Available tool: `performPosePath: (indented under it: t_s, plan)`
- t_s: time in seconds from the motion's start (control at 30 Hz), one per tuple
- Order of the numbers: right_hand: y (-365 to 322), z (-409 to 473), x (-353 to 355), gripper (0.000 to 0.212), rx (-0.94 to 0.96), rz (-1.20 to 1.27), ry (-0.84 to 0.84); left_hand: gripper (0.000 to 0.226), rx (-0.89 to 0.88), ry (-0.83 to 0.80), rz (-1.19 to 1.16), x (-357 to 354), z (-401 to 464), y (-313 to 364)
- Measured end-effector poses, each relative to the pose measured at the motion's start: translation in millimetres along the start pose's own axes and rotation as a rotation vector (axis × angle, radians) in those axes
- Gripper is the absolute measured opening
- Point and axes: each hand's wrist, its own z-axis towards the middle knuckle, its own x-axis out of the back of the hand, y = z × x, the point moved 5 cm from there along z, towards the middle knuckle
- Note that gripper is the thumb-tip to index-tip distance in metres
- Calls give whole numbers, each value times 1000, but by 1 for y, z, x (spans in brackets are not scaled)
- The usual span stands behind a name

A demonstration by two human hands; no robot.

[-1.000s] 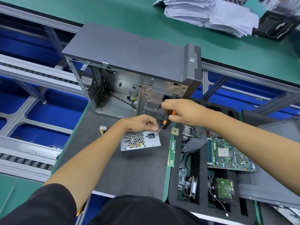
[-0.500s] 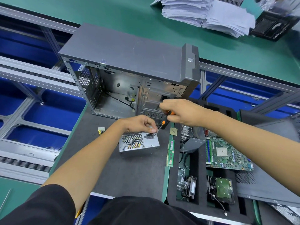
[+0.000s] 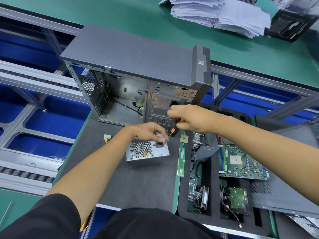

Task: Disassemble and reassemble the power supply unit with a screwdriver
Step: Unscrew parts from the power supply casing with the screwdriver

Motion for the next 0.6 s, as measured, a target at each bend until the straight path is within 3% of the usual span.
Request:
performPosePath:
  t_s: [0.17, 0.33, 0.6]
  plan:
    - [-11, 4, -1, 29, 67, -95, -14, 10, 30, 6, 41, -1, 4, -3]
    - [-11, 6, -3, 17, 26, -183, -20, 19, 22, 33, 34, 0, 6, -6]
    - [-21, 10, -2, 31, 84, -175, -147, 11, 32, 39, 20, -1, 4, -4]
